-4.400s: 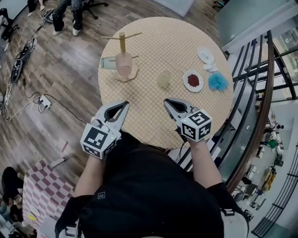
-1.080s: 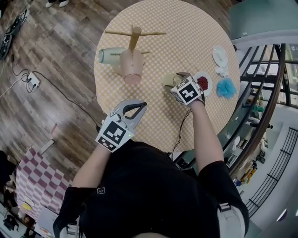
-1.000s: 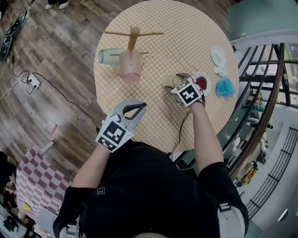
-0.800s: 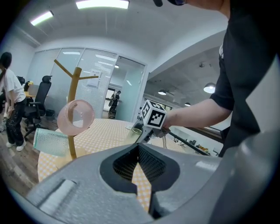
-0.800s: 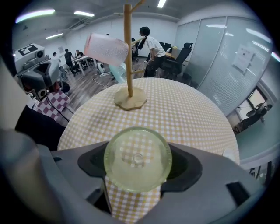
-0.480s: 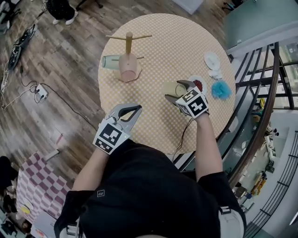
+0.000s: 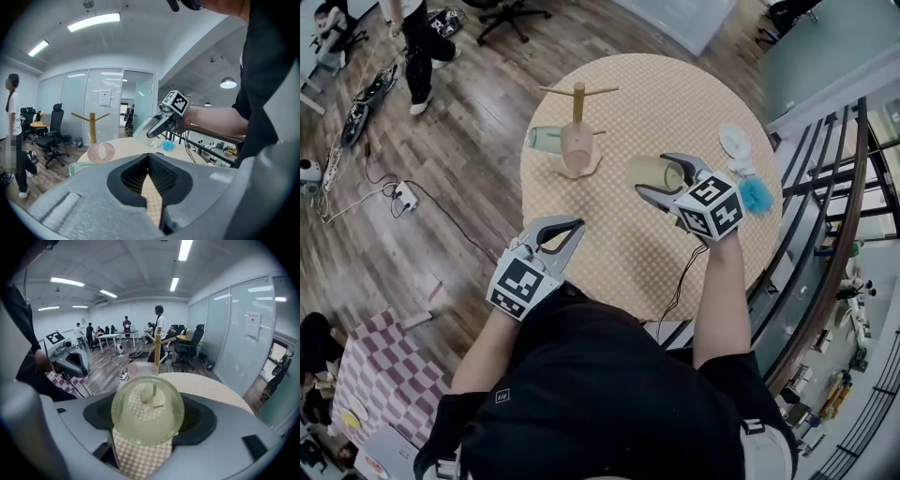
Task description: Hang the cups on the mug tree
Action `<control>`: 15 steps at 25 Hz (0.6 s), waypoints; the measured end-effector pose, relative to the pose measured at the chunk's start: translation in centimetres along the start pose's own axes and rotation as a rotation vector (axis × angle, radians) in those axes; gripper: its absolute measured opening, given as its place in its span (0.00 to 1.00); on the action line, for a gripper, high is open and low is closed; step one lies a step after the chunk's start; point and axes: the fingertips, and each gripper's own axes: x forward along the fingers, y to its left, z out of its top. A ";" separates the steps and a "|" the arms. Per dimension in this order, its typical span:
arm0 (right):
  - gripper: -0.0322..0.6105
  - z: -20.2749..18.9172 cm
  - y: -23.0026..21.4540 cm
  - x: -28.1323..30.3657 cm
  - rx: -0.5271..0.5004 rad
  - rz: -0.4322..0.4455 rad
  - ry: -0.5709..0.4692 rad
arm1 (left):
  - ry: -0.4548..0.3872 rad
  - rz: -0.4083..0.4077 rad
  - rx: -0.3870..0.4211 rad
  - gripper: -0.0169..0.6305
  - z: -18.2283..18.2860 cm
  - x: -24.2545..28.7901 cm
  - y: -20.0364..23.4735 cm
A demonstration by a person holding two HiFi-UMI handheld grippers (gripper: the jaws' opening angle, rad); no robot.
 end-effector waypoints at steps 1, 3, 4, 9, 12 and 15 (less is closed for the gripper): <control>0.59 1.2 -0.1 0.0 -0.002 -0.003 -0.020 | -0.005 0.001 0.001 0.04 0.1 -0.3 0.5; 0.59 3.5 -0.5 0.0 -0.005 -0.013 -0.053 | -0.014 -0.002 0.003 0.04 0.3 -0.9 1.8; 0.59 4.6 -0.7 0.2 -0.005 -0.019 -0.066 | -0.016 -0.007 0.003 0.04 0.3 -1.2 2.5; 0.59 9.3 -1.6 1.4 0.006 -0.067 -0.098 | -0.021 -0.055 0.001 0.04 0.3 -2.8 5.7; 0.59 11.3 -2.5 2.2 0.037 -0.099 -0.116 | -0.027 -0.087 -0.002 0.04 0.2 -3.7 7.6; 0.59 12.7 -3.2 2.8 0.059 -0.122 -0.130 | -0.024 -0.111 0.001 0.04 0.1 -4.3 9.1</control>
